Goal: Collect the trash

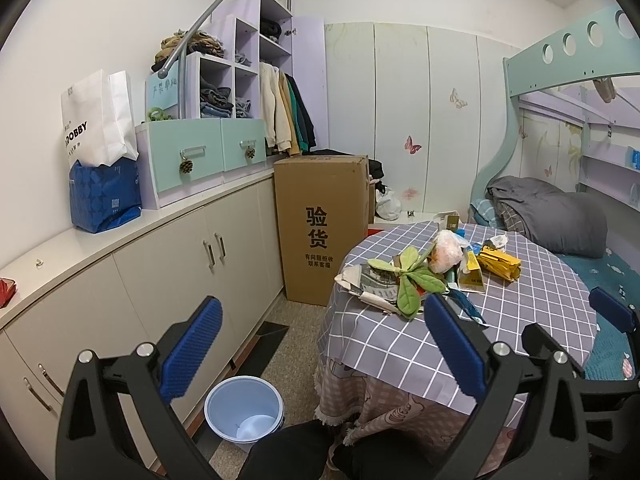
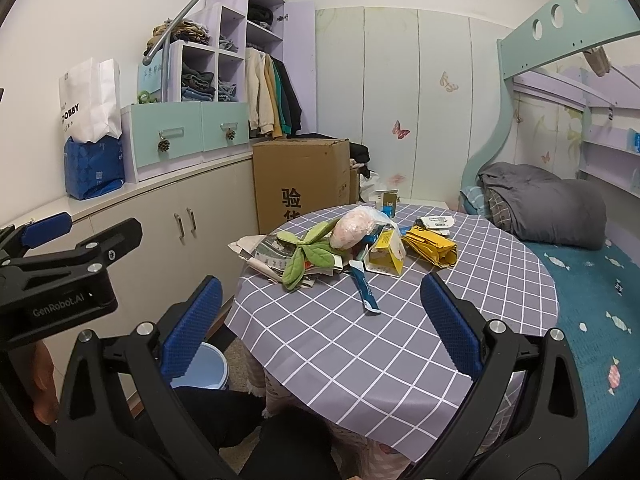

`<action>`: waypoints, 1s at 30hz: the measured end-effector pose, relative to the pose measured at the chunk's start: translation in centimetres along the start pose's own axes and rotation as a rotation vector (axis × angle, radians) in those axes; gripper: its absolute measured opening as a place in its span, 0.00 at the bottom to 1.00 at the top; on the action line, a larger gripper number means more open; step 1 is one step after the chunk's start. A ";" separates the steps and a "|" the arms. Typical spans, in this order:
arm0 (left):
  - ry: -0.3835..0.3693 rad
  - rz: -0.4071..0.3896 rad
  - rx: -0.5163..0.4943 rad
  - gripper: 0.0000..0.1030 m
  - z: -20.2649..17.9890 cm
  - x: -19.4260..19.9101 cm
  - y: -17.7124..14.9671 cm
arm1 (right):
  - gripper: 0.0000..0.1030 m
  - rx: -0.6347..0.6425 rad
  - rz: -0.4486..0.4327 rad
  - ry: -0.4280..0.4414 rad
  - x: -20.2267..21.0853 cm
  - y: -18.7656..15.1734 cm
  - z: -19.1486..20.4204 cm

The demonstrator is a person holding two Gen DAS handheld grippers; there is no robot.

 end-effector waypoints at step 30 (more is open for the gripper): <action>-0.035 0.150 -0.012 0.96 -0.8 -5.8 -1.3 | 0.94 -0.064 0.121 -0.021 -5.1 -1.0 -2.8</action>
Point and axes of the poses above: each gripper's, at about its wrist camera, not at the fingertips, and x roughly against the way its jaws point, z to its left, y to its top, the point moved 3 cm from there along -x, roughly the way its jaws point, and after that the axes turned 4 degrees about z, right-handed, at the moved point
